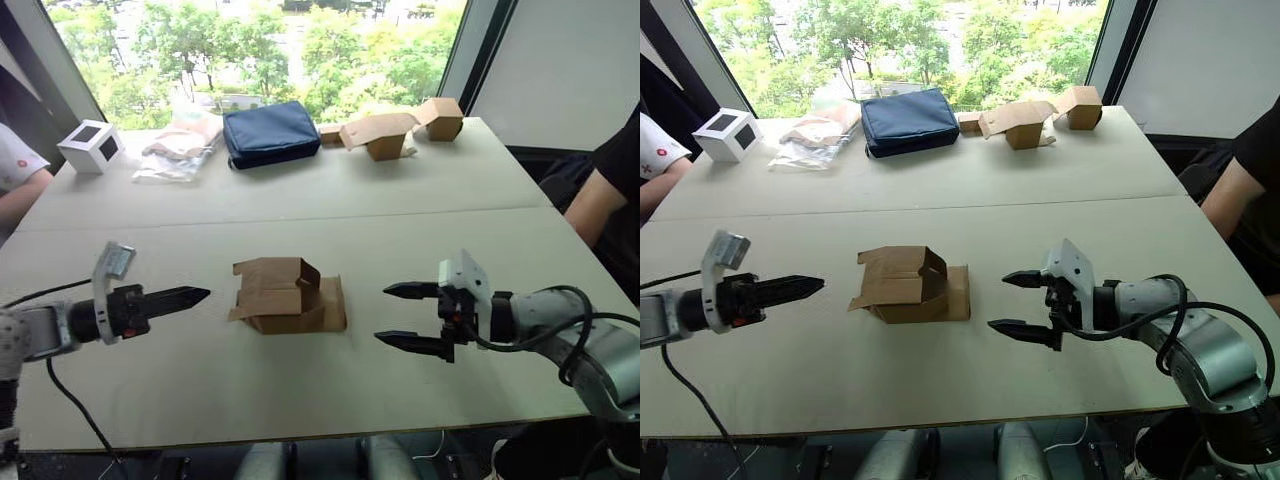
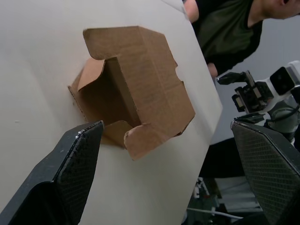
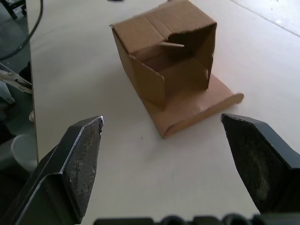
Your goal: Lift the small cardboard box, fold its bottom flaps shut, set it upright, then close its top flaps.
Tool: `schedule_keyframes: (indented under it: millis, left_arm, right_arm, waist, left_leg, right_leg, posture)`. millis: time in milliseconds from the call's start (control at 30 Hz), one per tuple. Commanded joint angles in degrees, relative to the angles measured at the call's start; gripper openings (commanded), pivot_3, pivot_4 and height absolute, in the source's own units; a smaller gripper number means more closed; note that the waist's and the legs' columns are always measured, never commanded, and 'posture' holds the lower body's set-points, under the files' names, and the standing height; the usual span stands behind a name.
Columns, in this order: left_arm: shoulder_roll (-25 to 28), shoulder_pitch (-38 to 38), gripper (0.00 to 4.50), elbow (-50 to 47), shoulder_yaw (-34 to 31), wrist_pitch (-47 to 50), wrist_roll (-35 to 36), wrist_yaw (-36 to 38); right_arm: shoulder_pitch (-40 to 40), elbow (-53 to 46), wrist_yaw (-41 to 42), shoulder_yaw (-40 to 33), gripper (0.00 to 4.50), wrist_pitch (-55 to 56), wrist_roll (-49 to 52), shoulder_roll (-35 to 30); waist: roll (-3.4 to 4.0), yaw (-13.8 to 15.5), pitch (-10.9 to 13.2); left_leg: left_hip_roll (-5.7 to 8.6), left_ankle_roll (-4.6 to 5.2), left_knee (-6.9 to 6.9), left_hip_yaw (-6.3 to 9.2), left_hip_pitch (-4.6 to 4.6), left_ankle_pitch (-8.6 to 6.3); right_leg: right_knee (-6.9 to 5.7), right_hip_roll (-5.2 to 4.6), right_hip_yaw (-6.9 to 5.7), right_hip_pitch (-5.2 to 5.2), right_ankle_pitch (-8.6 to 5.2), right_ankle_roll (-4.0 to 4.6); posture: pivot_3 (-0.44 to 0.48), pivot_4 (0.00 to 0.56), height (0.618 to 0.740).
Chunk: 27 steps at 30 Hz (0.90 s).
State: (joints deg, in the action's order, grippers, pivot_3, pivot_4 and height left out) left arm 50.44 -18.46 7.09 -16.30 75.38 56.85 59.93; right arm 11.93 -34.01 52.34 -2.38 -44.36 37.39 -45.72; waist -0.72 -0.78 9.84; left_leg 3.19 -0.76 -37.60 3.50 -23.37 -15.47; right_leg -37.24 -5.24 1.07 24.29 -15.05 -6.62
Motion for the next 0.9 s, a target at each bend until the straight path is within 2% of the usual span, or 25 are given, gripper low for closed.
schedule_keyframes:
  millis: [33, 267, 467, 700, 833, 900]
  left_arm:
    - [-1.07, -5.47, 4.49, 5.54, 5.02, -1.49, -3.23, 2.60]
    - [-4.43, -13.38, 4.49, 12.48, 13.69, -4.58, -8.59, 8.02]
    - [-8.37, -19.08, 4.49, 17.02, 18.06, -6.53, -12.10, 11.49]
    - [-14.48, -22.93, 4.49, 23.93, 19.18, -10.74, -15.70, 13.01]
    - [-15.77, -23.94, 4.49, 26.77, 18.51, -11.52, -16.76, 14.18]
    - [-15.67, -23.59, 3.97, 26.50, 18.31, -11.32, -16.80, 14.85]
  right_arm:
    - [0.50, -7.06, -4.57, -1.07, 4.34, -2.53, 2.93, 0.71]
    - [-0.86, -11.77, -9.49, -1.23, 4.34, -4.60, 4.71, 0.77]
    - [-2.27, -12.58, -10.99, -1.11, 4.34, -5.52, 4.37, -1.09]
    - [-3.11, -12.23, -11.36, -1.42, 4.34, -5.14, 4.22, -2.38]
    - [-3.40, -11.79, -11.52, -0.61, 4.34, -4.80, 3.01, -3.01]
    - [-3.40, -11.69, -11.80, -0.75, 4.50, -4.76, 3.31, -2.69]
  waist:
    - [-0.02, 0.16, 0.00]
    - [-0.07, 0.37, -0.01]
    - [-0.08, 0.24, -0.01]
    - [-0.10, 0.21, -0.01]
    - [-0.11, 0.20, -0.01]
    - [-0.11, 0.15, -0.01]
  left_leg:
    - [0.00, 0.00, 0.00, 0.00, 0.00, 0.00]
    - [0.05, 0.00, -0.09, 0.00, -0.04, 0.00]
    - [0.05, 0.01, -0.11, -0.01, -0.05, 0.00]
    - [0.03, 0.05, -0.28, -0.01, -0.06, -0.01]
    - [0.02, 0.07, -0.31, -0.01, -0.07, -0.02]
    - [0.01, 0.07, -0.32, -0.01, -0.07, -0.02]
  right_leg:
    - [0.01, -0.01, 0.01, -0.01, 0.00, 0.00]
    - [0.03, -0.09, 0.00, -0.08, 0.00, 0.00]
    - [0.02, -0.03, -0.03, -0.07, 0.00, 0.00]
    - [-0.03, 0.15, -0.02, -0.11, 0.00, -0.01]
    - [-0.03, 0.18, -0.02, -0.13, 0.00, -0.01]
    - [-0.03, 0.19, -0.01, -0.13, 0.00, -0.01]
  posture:
    - [0.000, 0.150, 0.740]
    - [0.000, 0.150, 0.740]
    - [0.000, 0.150, 0.740]
    - [0.000, 0.150, 0.740]
    - [0.000, 0.150, 0.740]
    - [0.000, 0.150, 0.740]
